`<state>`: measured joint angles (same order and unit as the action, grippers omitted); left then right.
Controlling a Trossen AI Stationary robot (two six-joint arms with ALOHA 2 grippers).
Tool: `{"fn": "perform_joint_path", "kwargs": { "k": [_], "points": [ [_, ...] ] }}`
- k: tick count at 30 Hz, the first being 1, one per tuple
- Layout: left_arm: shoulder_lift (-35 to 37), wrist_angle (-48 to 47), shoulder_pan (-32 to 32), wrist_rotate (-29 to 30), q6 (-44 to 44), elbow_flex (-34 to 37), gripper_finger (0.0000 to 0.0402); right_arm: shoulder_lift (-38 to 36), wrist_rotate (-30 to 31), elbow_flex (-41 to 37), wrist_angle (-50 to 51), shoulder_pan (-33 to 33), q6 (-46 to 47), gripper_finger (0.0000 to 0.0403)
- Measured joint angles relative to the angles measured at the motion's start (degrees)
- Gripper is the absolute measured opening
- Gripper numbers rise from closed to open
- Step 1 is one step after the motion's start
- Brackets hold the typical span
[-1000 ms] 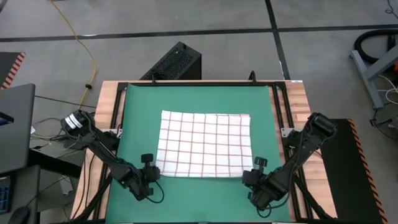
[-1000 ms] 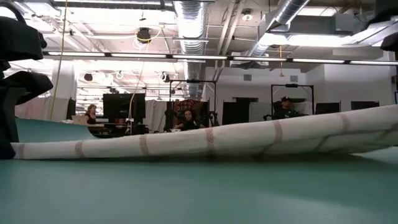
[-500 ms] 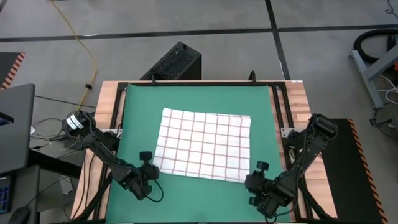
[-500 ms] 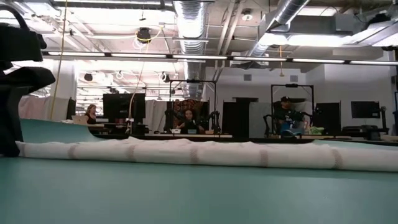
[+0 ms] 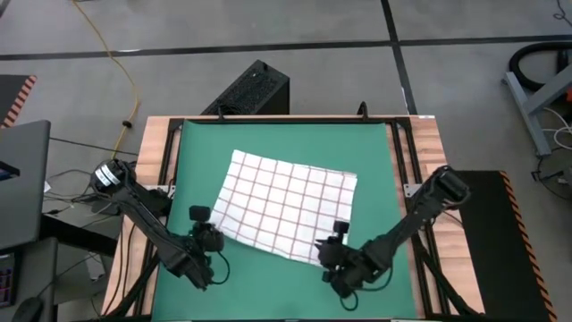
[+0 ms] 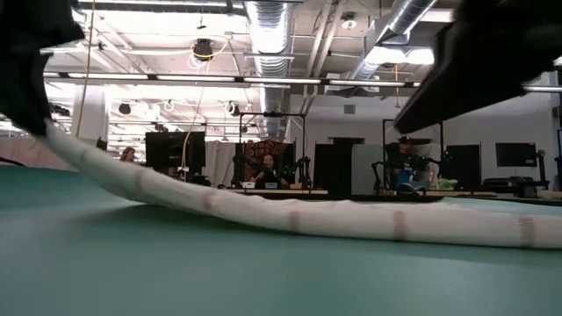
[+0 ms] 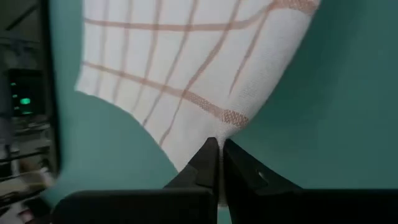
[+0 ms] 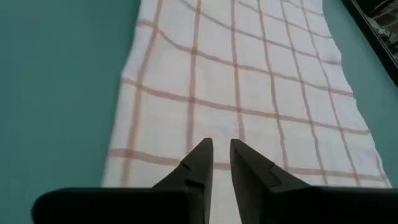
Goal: Roll towel into tight, uniform cylinder
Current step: Fold the white towel
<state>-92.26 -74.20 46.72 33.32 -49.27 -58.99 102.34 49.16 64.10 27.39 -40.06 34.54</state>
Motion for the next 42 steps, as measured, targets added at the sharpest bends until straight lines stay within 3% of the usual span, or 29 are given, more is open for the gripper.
{"fn": "perform_joint_path", "kwargs": {
  "k": [5,8,12,16,24,34,42],
  "points": [
    [0.03,-6.4,0.07,0.16,2.25,-3.54,0.0,0.16,-0.94,-0.04,-10.69,3.28,-11.39,0.0063],
    [0.08,-7.83,-0.21,1.11,3.92,-4.51,0.0,0.89,-5.99,-0.02,-21.46,7.07,-22.81,0.0055],
    [0.12,-9.75,-0.33,2.03,3.73,-4.97,0.0,4.96,-17.54,-0.03,-37.81,12.08,-35.6,0.0035],
    [0.13,-10.28,-0.31,2.0,3.68,-4.97,0.0,9.04,-28.26,0.01,-49.09,15.9,-39.11,0.0011],
    [0.14,-10.67,-0.31,2.15,4.62,-4.97,0.0,14.59,-32.79,0.91,-54.54,18.37,-38.86,0.0014],
    [0.14,-10.68,-0.31,3.41,4.66,-4.99,0.0,21.74,-37.03,6.95,-54.47,20.36,-39.99,0.0014],
    [0.14,-10.81,-1.56,6.6,8.34,-4.99,0.0,22.76,-40.38,7.54,-51.61,21.24,-38.77,0.0013]
  ]
}}
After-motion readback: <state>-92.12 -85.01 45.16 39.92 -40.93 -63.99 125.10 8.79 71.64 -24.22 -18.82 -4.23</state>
